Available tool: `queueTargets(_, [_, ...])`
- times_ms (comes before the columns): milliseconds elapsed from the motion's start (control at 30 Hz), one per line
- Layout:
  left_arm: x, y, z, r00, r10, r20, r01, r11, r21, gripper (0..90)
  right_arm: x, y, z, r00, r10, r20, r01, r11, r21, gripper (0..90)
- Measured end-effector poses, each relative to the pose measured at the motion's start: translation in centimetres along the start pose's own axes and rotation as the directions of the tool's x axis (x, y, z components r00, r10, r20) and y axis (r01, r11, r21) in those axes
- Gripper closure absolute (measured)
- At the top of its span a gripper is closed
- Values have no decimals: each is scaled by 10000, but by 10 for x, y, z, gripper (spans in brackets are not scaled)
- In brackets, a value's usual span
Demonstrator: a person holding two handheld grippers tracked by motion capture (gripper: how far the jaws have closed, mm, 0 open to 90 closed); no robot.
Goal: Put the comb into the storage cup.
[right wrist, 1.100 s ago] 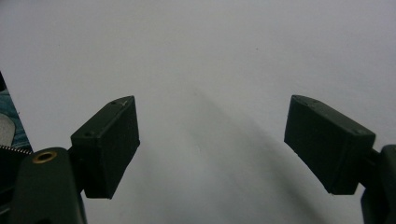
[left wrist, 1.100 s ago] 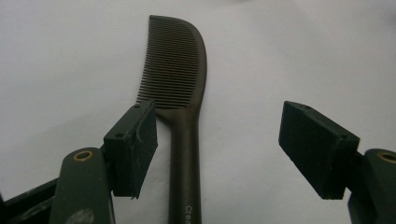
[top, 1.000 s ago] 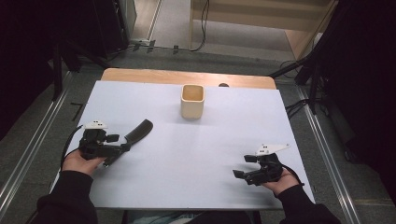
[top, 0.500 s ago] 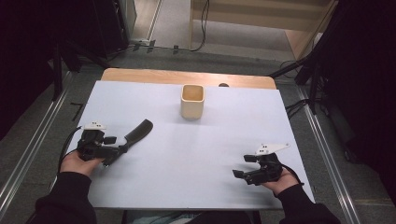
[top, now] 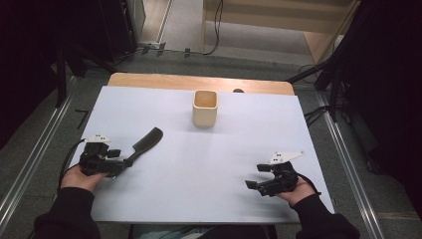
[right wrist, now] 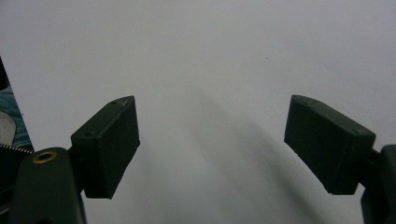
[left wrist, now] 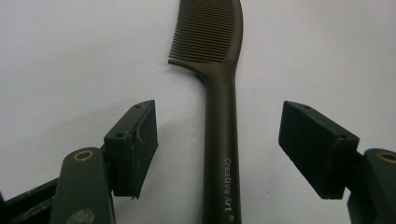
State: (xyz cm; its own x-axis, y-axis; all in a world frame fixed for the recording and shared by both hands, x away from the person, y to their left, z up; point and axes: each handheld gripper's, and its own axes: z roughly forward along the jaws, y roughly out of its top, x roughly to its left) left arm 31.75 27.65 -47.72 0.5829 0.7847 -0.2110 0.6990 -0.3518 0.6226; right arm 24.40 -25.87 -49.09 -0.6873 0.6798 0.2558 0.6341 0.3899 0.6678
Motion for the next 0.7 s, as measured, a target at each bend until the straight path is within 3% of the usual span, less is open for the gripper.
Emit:
queueTargets(300, [0, -8, -1, 9998, 44, -179, -39, 9997, 242, 286, 1, 4, 4, 9997, -218, -125, 218, 9997, 49, 163])
queueTargets(467, [-1, -10, 1, 9993, 238, -277, -225, 9985, 490, 286, 1, 6, 6, 9995, -255, -162, 257, 9996, 67, 163])
queueTargets(700, [-4, -13, 0, 9980, 506, -381, -487, 9976, 486, 285, 1, 7, 6, 9994, -292, -189, 294, 9995, 75, 162])
